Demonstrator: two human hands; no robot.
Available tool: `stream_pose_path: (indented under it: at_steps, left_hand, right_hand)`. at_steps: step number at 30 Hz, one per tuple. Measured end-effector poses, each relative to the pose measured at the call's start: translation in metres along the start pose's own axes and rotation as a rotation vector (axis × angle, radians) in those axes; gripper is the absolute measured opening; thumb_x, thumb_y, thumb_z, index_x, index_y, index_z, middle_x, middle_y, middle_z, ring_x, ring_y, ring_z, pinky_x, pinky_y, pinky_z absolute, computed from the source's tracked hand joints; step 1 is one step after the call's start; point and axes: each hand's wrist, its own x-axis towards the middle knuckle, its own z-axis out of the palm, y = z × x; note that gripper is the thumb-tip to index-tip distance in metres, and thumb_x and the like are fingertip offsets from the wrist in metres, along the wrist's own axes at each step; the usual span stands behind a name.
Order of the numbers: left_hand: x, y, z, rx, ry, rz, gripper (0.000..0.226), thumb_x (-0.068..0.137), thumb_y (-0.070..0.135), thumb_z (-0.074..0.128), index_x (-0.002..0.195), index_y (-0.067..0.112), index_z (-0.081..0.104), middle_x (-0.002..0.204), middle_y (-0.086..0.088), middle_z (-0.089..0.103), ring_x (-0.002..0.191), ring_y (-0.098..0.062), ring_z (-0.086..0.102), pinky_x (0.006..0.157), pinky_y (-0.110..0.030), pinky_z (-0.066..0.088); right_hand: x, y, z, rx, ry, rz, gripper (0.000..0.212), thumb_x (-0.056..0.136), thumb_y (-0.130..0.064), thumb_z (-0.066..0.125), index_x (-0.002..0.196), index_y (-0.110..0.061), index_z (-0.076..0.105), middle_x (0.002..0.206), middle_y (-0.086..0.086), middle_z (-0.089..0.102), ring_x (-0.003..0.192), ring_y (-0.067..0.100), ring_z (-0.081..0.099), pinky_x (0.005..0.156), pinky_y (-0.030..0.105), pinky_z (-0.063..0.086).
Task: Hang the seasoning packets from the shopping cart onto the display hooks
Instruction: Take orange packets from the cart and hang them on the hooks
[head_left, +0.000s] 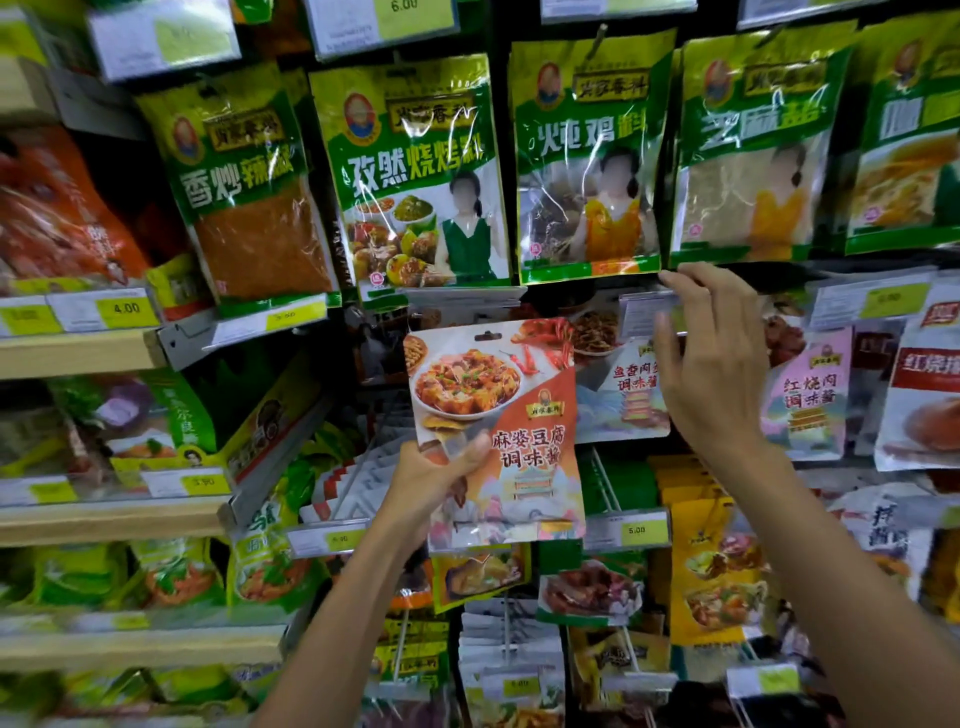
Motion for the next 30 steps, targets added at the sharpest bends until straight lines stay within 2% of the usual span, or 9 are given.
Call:
stream_pose_path:
  at_steps: [2, 5, 8, 13, 15, 18, 23, 27, 30]
  left_hand:
    - [0.008, -0.001, -0.002, -0.002, 0.003, -0.013, 0.032, 0.058, 0.045, 0.082, 0.047, 0.023, 0.061, 0.051, 0.004, 0.06, 0.046, -0.008, 0.055, 0.047, -0.021, 0.042]
    - [0.018, 0.0, -0.005, -0.015, 0.031, -0.022, 0.05, 0.05, 0.05, 0.084, 0.072, 0.009, 0.067, 0.075, -0.018, 0.068, 0.068, -0.025, 0.062, 0.064, -0.039, 0.051]
    - [0.026, 0.001, -0.006, -0.037, 0.032, -0.05, 0.04, 0.048, 0.047, 0.084, 0.071, 0.017, 0.072, 0.085, -0.013, 0.074, 0.078, -0.029, 0.068, 0.079, -0.047, 0.055]
    - [0.037, -0.006, -0.012, -0.016, 0.055, -0.038, 0.044, 0.054, 0.044, 0.081, 0.072, 0.008, 0.066, 0.066, -0.006, 0.069, 0.055, -0.013, 0.061, 0.048, -0.022, 0.046]
    - [0.041, -0.009, -0.011, -0.021, 0.056, -0.044, 0.042, 0.056, 0.042, 0.081, 0.076, 0.007, 0.068, 0.075, -0.013, 0.069, 0.061, -0.017, 0.061, 0.052, -0.025, 0.047]
    - [0.045, -0.015, -0.009, -0.04, 0.036, -0.051, 0.039, 0.059, 0.039, 0.082, 0.079, 0.008, 0.068, 0.087, -0.021, 0.071, 0.075, -0.029, 0.066, 0.071, -0.041, 0.054]
    - [0.053, -0.025, -0.01, -0.01, 0.048, -0.08, 0.04, 0.059, 0.041, 0.08, 0.058, 0.008, 0.058, 0.046, -0.001, 0.056, 0.043, -0.01, 0.051, 0.045, -0.021, 0.042]
    - [0.067, -0.028, -0.008, -0.003, 0.055, -0.118, 0.043, 0.062, 0.04, 0.082, 0.071, 0.003, 0.063, 0.061, -0.012, 0.063, 0.053, -0.016, 0.057, 0.057, -0.031, 0.047]
    - [0.077, -0.035, -0.008, -0.016, 0.071, -0.137, 0.043, 0.073, 0.036, 0.081, 0.088, -0.001, 0.067, 0.084, -0.02, 0.067, 0.075, -0.024, 0.063, 0.074, -0.042, 0.051]
  right_hand:
    - [0.002, 0.006, 0.01, -0.033, -0.045, -0.019, 0.031, 0.099, -0.012, 0.047, 0.124, 0.004, 0.056, 0.122, 0.023, 0.057, 0.119, 0.03, 0.043, 0.102, 0.042, 0.04]
    - [0.0, 0.013, 0.02, -0.053, -0.052, -0.028, 0.031, 0.1, -0.012, 0.047, 0.123, 0.005, 0.056, 0.12, 0.024, 0.058, 0.116, 0.031, 0.044, 0.103, 0.043, 0.037]
    - [-0.001, 0.016, 0.024, -0.067, -0.021, -0.061, 0.03, 0.101, -0.013, 0.044, 0.121, 0.006, 0.057, 0.116, 0.025, 0.06, 0.113, 0.032, 0.046, 0.103, 0.045, 0.037]
    - [0.0, 0.017, 0.024, -0.063, -0.008, -0.063, 0.029, 0.102, -0.012, 0.045, 0.121, 0.007, 0.058, 0.114, 0.025, 0.061, 0.112, 0.033, 0.047, 0.105, 0.045, 0.038]
    - [-0.001, 0.016, 0.024, -0.069, -0.001, -0.066, 0.029, 0.102, -0.011, 0.047, 0.121, 0.007, 0.058, 0.115, 0.025, 0.061, 0.113, 0.035, 0.05, 0.106, 0.045, 0.039]
    - [-0.003, 0.016, 0.022, -0.078, 0.007, -0.065, 0.03, 0.102, -0.01, 0.046, 0.123, 0.007, 0.058, 0.119, 0.024, 0.061, 0.115, 0.039, 0.055, 0.108, 0.044, 0.038]
    - [-0.004, 0.02, 0.02, -0.088, 0.026, -0.065, 0.03, 0.102, -0.008, 0.046, 0.124, 0.008, 0.057, 0.12, 0.024, 0.061, 0.116, 0.04, 0.055, 0.108, 0.043, 0.039]
    - [-0.004, 0.021, 0.023, -0.102, 0.044, -0.073, 0.029, 0.102, -0.007, 0.046, 0.124, 0.008, 0.058, 0.118, 0.024, 0.062, 0.114, 0.039, 0.057, 0.109, 0.041, 0.038]
    - [-0.005, 0.019, 0.025, -0.103, 0.064, -0.064, 0.029, 0.102, -0.007, 0.047, 0.123, 0.008, 0.058, 0.118, 0.024, 0.063, 0.113, 0.039, 0.058, 0.108, 0.037, 0.037]
